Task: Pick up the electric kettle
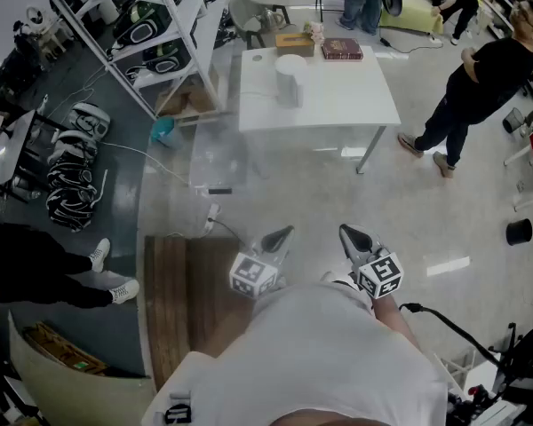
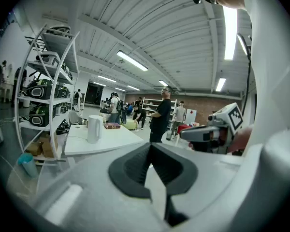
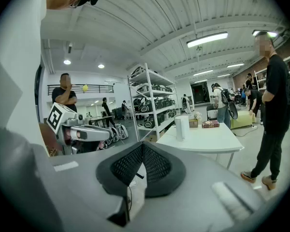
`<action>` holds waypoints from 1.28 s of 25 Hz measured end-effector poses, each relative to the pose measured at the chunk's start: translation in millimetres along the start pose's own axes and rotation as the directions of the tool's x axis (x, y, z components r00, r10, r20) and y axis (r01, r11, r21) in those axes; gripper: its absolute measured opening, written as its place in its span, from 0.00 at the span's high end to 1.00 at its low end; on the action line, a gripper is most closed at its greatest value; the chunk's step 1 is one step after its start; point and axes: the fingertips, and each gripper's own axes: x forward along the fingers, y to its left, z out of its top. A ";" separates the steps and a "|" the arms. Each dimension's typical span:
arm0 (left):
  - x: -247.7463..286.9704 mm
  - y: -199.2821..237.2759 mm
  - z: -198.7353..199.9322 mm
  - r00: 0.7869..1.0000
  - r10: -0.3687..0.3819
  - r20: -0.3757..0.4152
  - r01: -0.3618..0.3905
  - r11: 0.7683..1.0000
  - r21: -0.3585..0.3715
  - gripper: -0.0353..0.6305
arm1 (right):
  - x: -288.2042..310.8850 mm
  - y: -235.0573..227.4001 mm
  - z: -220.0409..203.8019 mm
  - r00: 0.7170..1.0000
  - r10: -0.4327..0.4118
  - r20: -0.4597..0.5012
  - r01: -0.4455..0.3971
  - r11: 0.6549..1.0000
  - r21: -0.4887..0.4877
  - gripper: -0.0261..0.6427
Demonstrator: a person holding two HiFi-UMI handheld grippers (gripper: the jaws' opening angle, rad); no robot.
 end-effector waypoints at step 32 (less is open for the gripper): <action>16.8 -33.1 -3.2 1.000 0.015 0.017 -0.015 1.000 -0.001 0.95 | -31.8 -25.4 -0.8 1.000 0.029 0.011 -0.029 1.000 -0.010 0.96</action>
